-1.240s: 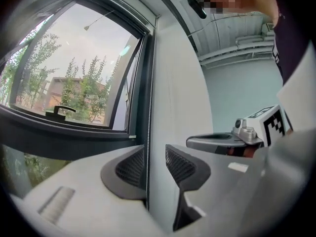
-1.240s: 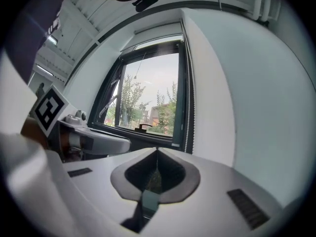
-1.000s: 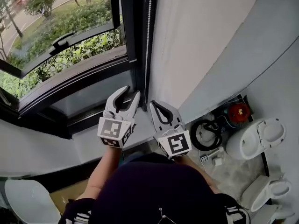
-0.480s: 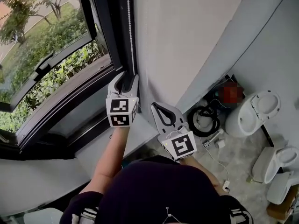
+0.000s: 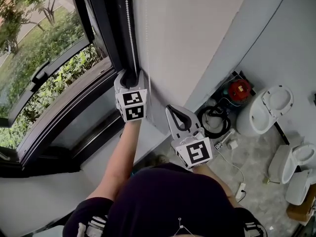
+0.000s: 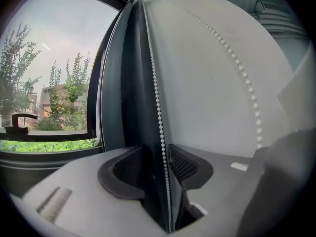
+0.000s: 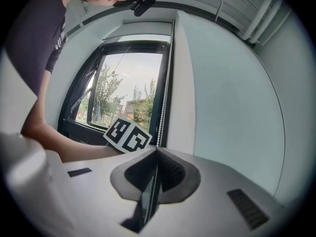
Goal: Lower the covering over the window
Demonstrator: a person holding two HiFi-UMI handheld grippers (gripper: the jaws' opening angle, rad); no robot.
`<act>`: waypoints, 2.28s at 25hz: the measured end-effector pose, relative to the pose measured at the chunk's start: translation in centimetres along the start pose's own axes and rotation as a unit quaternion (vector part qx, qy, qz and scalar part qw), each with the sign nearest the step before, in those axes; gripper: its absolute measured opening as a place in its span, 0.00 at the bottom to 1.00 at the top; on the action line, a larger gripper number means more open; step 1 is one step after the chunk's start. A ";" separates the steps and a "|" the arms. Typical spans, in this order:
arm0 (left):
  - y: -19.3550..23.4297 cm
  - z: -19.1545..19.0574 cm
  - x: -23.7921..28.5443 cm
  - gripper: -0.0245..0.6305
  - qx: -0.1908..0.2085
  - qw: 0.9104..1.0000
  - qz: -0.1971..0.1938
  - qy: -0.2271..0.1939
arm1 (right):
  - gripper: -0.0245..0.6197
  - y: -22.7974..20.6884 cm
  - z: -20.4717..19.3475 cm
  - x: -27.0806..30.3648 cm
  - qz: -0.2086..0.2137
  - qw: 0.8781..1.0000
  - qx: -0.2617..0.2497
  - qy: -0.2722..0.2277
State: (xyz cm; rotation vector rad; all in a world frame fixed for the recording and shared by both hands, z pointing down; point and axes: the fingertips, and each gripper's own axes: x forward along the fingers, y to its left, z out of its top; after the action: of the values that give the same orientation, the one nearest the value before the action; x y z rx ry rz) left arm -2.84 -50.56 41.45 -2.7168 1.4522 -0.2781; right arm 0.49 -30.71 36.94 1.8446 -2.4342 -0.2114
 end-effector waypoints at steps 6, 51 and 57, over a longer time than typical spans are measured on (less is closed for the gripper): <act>0.7 0.1 -0.2 0.22 -0.014 1.000 0.008 -0.002 | 0.06 0.1 -0.2 -0.5 -0.002 1.000 0.001 0.003; -15.9 0.9 -22.8 0.06 -0.081 0.996 0.009 -0.040 | 0.09 3.8 5.8 -6.9 0.330 0.938 0.094 -0.043; -18.1 0.3 -23.9 0.06 -0.070 0.997 0.025 -0.028 | 0.09 3.9 6.6 -8.6 0.357 0.927 0.107 -0.044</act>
State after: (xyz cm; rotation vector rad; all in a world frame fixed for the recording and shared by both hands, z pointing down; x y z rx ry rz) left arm -0.96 -20.69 40.23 -2.7639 1.5792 -0.1010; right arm -1.83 -21.02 31.25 0.8887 -3.0910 0.0295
